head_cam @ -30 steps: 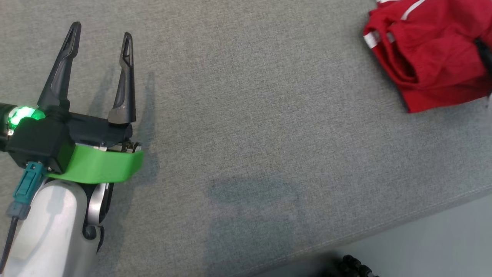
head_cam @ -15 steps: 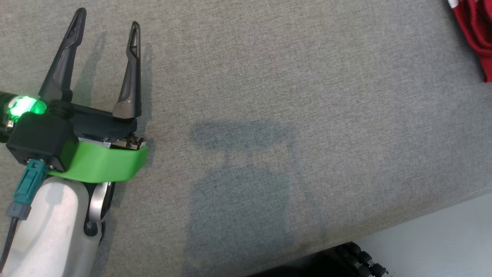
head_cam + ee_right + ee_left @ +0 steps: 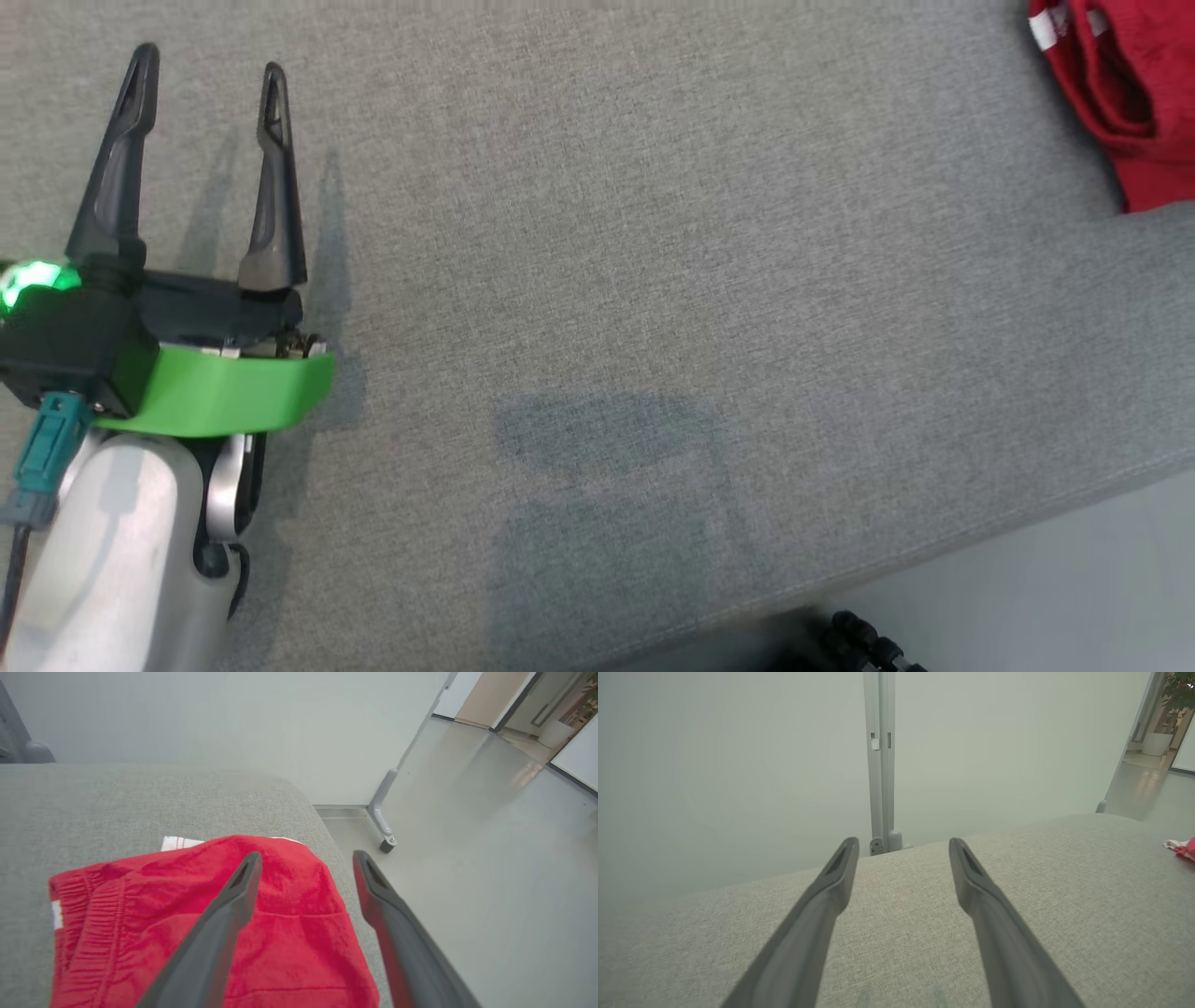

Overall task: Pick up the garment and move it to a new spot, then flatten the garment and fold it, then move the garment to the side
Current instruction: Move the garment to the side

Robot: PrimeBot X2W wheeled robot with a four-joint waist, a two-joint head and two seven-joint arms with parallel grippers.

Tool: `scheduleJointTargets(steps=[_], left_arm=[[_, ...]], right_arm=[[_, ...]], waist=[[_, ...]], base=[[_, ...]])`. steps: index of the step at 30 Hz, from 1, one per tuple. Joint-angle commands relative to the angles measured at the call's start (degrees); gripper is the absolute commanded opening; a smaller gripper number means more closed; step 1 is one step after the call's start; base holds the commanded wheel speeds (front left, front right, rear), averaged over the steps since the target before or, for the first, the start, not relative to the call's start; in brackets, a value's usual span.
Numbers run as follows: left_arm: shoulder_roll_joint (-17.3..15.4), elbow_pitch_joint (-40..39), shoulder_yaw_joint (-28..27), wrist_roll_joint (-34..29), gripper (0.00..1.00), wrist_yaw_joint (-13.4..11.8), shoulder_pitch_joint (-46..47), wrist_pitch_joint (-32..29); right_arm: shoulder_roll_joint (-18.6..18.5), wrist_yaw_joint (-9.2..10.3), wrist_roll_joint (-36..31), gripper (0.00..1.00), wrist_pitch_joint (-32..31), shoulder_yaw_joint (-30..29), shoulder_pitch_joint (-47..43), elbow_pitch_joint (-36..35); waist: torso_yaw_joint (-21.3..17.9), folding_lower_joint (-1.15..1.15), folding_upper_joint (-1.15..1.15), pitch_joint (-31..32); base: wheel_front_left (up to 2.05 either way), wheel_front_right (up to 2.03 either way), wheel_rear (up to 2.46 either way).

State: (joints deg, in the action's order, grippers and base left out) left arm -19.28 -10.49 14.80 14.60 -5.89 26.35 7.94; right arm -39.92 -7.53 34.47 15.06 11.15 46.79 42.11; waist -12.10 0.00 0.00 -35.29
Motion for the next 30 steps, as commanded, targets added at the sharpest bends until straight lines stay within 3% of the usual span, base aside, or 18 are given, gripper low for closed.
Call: scheduleJointTargets(steps=[1,7,16,30], left_arm=[[0.14,0.52,-0.40,0.58,1.00,-0.65,-1.74,0.49],[0.84,1.49,-1.66,2.15,1.00,-2.61,-6.26,1.16],[1.86,2.42,-3.33,5.22,1.00,-3.91,-12.30,2.92],[2.60,4.63,-3.23,7.27,1.00,-3.27,-18.81,5.09]], right_arm=[[2.16,0.08,-1.98,1.00,0.20,-3.37,-3.62,-2.97],[11.21,0.08,-9.46,1.00,0.20,-13.25,-13.94,-15.95],[22.79,0.07,-15.59,1.00,0.22,-14.97,-23.26,-28.82],[28.75,0.07,-19.98,1.00,-1.49,-10.87,-28.62,-34.10]], waist=[[0.05,0.00,0.00,4.01],[1.28,0.00,0.00,9.10],[5.65,0.00,0.00,14.29],[11.46,0.00,0.00,20.79]], base=[[0.00,0.00,0.00],[0.00,0.00,0.00],[0.00,0.00,0.00],[0.00,0.00,0.00]])
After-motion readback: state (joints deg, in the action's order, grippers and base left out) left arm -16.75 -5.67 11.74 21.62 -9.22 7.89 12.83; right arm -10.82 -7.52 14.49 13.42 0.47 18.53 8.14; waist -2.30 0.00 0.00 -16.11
